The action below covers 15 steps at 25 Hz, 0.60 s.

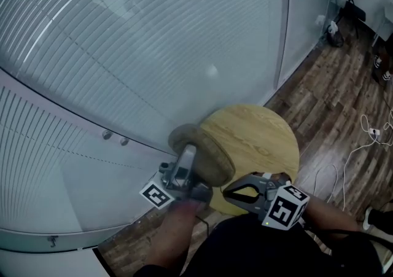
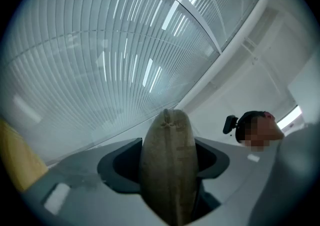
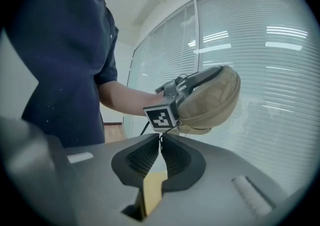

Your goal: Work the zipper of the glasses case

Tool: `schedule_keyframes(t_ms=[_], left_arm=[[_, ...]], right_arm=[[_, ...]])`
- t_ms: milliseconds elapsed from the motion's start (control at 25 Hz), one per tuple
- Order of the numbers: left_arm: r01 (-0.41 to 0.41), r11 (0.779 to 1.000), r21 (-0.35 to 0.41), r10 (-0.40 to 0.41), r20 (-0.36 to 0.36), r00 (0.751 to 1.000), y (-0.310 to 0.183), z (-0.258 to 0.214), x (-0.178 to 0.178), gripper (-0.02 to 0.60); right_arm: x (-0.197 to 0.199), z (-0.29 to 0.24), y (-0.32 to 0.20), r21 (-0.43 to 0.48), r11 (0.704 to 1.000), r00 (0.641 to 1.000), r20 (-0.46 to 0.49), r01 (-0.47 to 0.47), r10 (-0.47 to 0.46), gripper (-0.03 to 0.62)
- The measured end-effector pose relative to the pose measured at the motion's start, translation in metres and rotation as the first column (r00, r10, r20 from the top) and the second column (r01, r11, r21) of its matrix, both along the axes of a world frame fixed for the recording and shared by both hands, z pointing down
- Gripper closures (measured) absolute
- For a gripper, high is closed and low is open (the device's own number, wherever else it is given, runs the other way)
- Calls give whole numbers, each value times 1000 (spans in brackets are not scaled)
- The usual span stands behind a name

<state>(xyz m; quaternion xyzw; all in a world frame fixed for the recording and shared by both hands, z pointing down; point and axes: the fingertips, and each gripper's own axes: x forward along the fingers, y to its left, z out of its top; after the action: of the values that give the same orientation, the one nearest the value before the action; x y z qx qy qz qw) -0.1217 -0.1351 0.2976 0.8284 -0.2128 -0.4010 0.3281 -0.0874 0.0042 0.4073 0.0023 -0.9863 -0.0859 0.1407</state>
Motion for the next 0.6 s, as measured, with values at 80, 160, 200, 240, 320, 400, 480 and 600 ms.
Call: schedule_keyframes(t_ms=[80, 160, 200, 240, 320, 400, 480, 600], left_arm=[[37, 998, -44, -33, 97, 995, -2, 22, -2, 282], [67, 996, -59, -52, 222, 974, 0, 42, 0, 282], [76, 996, -50, -59, 279, 959, 2, 49, 1, 282], [84, 996, -35, -67, 329, 942, 4, 54, 1, 282], [100, 995, -3, -90, 413, 906, 8, 57, 0, 282], [124, 992, 22, -119, 483, 867, 12, 57, -1, 282], [156, 987, 41, -153, 549, 822, 14, 62, -1, 282], [205, 975, 82, -209, 644, 736, 15, 73, -4, 282]], right_arm=[[4, 15, -3, -8, 1000, 999, -32, -28, 27, 543], [11, 26, -4, -33, 998, 998, -45, -50, 48, 505], [15, 30, -6, -50, 997, 997, -46, -63, 60, 483], [18, 33, -7, -69, 995, 996, -44, -76, 73, 460], [26, 32, -13, -110, 988, 993, -41, -111, 107, 456], [35, 26, -21, -145, 977, 987, -45, -158, 152, 456], [44, 25, -30, -152, 968, 980, -46, -199, 195, 456], [56, 28, -44, -132, 959, 968, -45, -252, 249, 456]])
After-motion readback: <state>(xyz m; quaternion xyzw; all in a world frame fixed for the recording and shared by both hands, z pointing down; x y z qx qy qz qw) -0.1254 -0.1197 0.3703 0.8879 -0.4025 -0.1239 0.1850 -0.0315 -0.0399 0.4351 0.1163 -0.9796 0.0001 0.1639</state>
